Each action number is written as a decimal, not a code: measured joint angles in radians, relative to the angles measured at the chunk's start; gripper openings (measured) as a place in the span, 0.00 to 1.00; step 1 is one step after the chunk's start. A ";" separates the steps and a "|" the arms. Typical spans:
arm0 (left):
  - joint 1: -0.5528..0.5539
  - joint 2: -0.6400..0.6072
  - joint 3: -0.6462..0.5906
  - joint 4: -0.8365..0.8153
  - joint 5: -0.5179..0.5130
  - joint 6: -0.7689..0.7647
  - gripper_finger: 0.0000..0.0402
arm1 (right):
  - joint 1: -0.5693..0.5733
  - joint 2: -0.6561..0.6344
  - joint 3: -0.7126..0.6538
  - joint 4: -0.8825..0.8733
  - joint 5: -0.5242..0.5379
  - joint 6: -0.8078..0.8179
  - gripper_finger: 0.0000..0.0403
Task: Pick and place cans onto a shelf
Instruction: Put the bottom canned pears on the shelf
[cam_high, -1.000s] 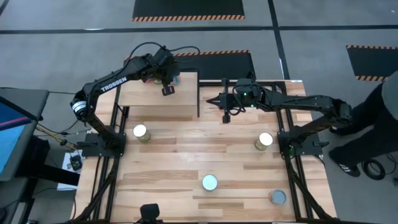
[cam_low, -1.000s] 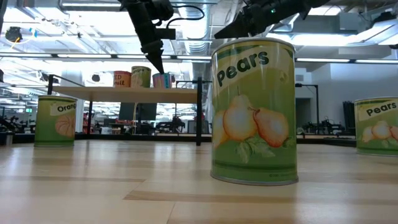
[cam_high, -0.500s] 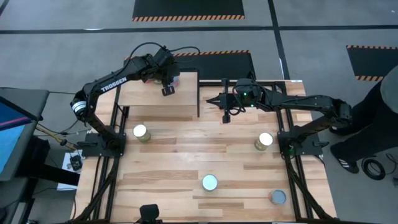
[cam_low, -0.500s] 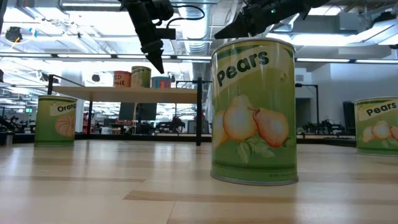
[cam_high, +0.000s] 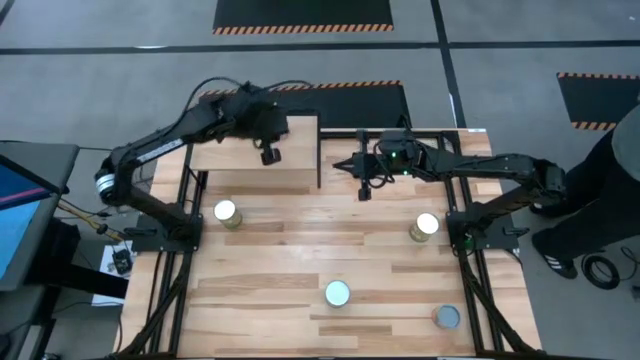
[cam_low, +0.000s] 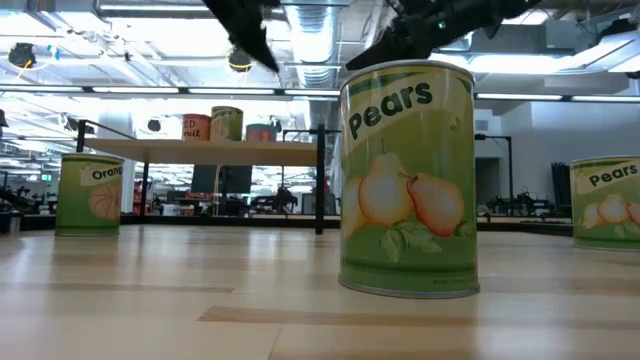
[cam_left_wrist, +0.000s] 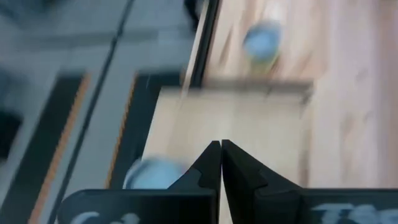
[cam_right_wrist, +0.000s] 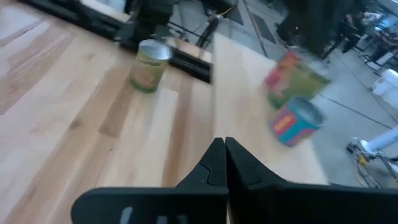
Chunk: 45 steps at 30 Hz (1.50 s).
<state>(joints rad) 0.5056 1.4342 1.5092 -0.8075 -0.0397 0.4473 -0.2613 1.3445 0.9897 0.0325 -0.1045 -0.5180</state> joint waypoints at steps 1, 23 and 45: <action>-0.022 -0.032 -0.039 0.057 0.006 0.000 0.01 | 0.013 0.000 -0.028 0.029 0.000 0.003 0.01; -0.553 -0.251 -0.927 1.094 0.105 -0.232 0.00 | 0.406 -0.054 -0.225 0.144 0.307 0.139 0.01; -0.975 0.276 -0.342 0.624 0.005 -0.157 0.20 | 0.223 -0.104 -0.484 0.622 0.079 0.330 0.02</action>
<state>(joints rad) -0.4691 1.7098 1.1675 -0.1834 -0.0348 0.2906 -0.0385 1.2404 0.5060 0.6548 -0.0260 -0.1878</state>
